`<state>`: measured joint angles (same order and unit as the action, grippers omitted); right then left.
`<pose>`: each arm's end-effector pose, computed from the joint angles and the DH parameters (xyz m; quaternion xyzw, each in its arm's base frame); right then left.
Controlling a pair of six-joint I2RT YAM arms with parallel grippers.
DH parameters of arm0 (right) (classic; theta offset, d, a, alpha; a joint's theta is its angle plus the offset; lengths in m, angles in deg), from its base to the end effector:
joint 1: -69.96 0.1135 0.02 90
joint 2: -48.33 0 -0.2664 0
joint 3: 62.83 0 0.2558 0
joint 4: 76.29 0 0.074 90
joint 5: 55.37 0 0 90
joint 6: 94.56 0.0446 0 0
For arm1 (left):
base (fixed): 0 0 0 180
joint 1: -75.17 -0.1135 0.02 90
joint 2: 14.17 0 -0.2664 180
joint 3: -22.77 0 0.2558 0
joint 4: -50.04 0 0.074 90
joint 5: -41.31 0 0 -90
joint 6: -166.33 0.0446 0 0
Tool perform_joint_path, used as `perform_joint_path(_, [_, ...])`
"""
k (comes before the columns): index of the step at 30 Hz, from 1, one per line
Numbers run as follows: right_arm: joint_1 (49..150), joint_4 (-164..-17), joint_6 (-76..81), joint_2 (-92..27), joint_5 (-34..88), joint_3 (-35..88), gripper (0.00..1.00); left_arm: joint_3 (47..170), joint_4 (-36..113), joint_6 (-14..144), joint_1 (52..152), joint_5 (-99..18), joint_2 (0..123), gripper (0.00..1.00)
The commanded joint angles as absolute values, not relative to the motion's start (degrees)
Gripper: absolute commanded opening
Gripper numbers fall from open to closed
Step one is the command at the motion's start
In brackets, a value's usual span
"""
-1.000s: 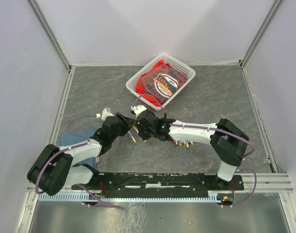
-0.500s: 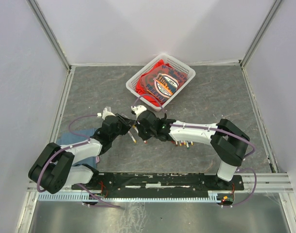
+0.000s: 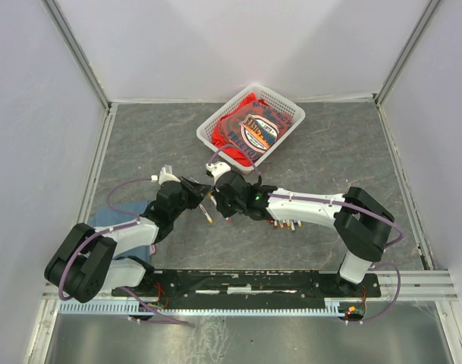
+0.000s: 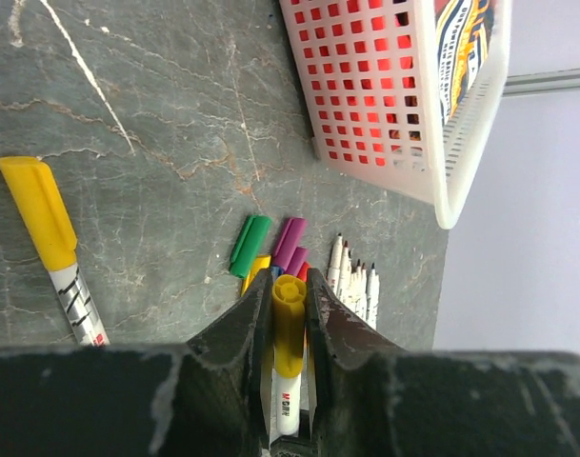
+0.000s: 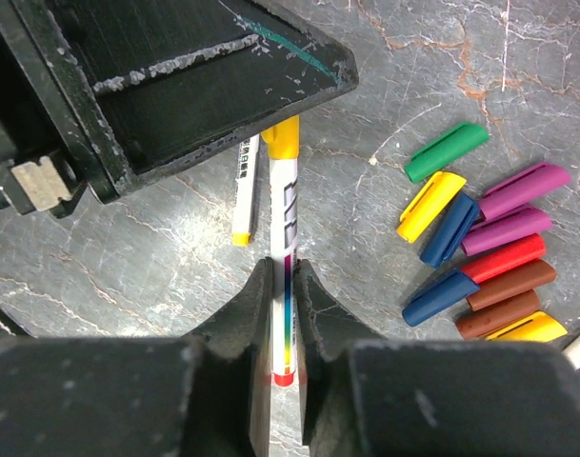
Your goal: Open the pen caps
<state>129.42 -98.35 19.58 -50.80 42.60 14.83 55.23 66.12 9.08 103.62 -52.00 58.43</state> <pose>0.2015 0.3293 0.2015 -0.2520 0.8818 0.2147 0.3359 0.2159 -0.1140 0.1545 -0.2934 0.7858 -0.3870 0.3830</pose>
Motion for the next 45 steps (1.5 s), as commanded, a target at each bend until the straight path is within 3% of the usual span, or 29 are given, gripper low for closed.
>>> perform_joint_path(1, [128.7, -95.9, 19.5, -48.0, 40.0, 14.9, 0.21, 54.1, 76.5, 9.4, 103.1, -48.3, 58.0, 0.03])
perform_joint_path(7, [125.9, -92.0, 21.9, -47.3, 34.1, 12.8, 0.27, 54.3, 81.5, 9.5, 102.9, -43.9, 59.1, 0.03])
perform_joint_path(19, [121.5, -84.5, 25.7, -45.6, 24.9, 8.7, 0.26, 54.6, 86.4, 8.8, 102.4, -40.0, 61.5, 0.03])
perform_joint_path(21, [120.4, -83.0, 27.1, -45.5, 23.1, 7.9, 0.21, 54.5, 87.1, 8.6, 102.3, -39.7, 62.0, 0.03])
perform_joint_path(23, [119.7, -82.2, 27.7, -45.6, 22.0, 7.3, 0.05, 54.5, 87.8, 8.3, 102.2, -39.4, 62.7, 0.03])
perform_joint_path(24, [119.5, -82.4, 27.5, -45.7, 22.0, 7.3, 0.02, 54.5, 88.1, 8.2, 102.2, -39.3, 63.0, 0.03])
perform_joint_path(30, [119.6, -90.7, 22.7, -46.9, 29.6, 9.5, 0.01, 56.2, 87.4, 7.1, 101.7, -40.2, 66.0, 0.03])
perform_joint_path(38, [123.6, -101.4, 17.6, -48.4, 50.1, 11.7, 0.01, 64.8, 71.6, 4.2, 101.4, -51.8, 67.2, 0.03])
perform_joint_path(45, [125.3, -102.1, 16.7, -47.0, 55.0, 9.9, 0.01, 72.1, 65.8, 7.4, 101.0, -55.0, 67.1, 0.03])
